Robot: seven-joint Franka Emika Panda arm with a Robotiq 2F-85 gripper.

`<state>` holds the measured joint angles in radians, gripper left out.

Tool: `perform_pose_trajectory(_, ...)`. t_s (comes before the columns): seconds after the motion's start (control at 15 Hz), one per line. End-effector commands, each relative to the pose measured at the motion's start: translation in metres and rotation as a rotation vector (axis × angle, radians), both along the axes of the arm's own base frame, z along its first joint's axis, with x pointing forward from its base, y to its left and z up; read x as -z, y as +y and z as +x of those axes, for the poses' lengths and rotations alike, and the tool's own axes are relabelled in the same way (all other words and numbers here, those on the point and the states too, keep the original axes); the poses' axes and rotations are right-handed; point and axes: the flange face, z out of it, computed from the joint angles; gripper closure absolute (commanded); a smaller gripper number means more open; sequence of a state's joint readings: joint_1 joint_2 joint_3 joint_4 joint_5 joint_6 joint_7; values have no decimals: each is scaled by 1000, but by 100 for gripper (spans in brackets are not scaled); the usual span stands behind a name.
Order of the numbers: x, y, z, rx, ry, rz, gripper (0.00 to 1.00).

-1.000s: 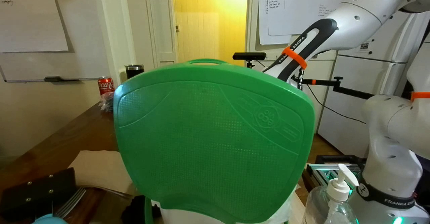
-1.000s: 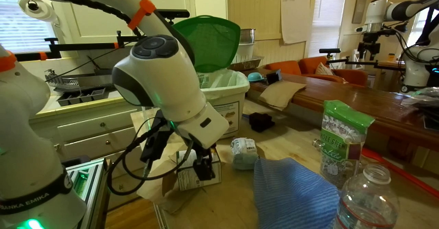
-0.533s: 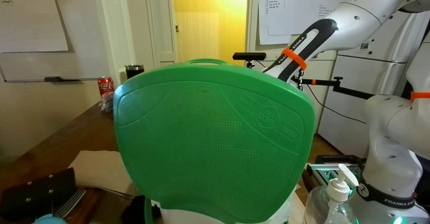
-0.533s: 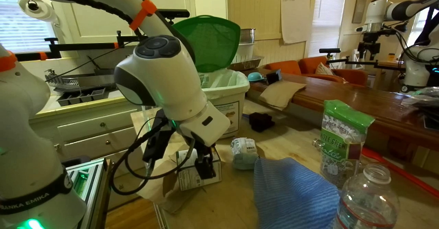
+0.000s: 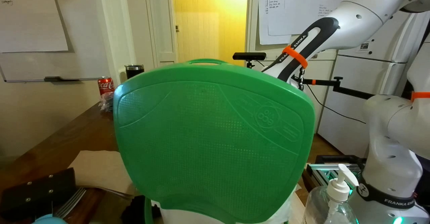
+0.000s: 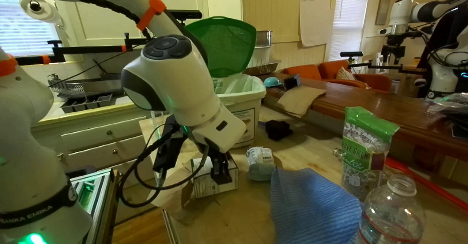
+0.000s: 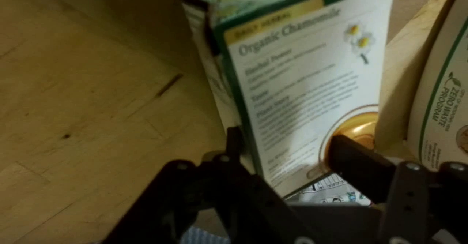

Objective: Put the white box in the bin.

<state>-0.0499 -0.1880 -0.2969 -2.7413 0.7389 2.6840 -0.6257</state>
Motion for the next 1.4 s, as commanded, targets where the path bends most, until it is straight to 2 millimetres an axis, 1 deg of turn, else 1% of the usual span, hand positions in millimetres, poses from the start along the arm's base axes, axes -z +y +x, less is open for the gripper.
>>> perform_pose_trajectory(0.0,12,5,-6,-20,23,26,65)
perform_pose_trajectory(0.07,11,4,-5,-18,22,23,69)
perform_pose_trajectory(0.13,10,3,-5,-17,19,22,69)
perform_pose_trajectory(0.2,9,2,-3,-16,18,21,71)
perform_pose_trajectory(0.27,8,2,-3,-13,17,20,75)
perform_pose_trajectory(0.4,8,1,-3,-7,17,18,89)
perform_pose_trajectory(0.47,8,0,-3,-6,17,18,88)
perform_pose_trajectory(0.53,8,0,-3,-5,18,18,92)
perform_pose_trajectory(0.6,9,0,-4,-6,19,18,100)
perform_pose_trajectory(0.73,10,1,-4,-8,22,19,99)
perform_pose_trajectory(1.0,10,0,-6,-6,22,21,100)
perform_pose_trajectory(1.13,6,-2,-6,1,12,22,100)
perform_pose_trajectory(1.33,-4,-12,-9,27,-15,25,100)
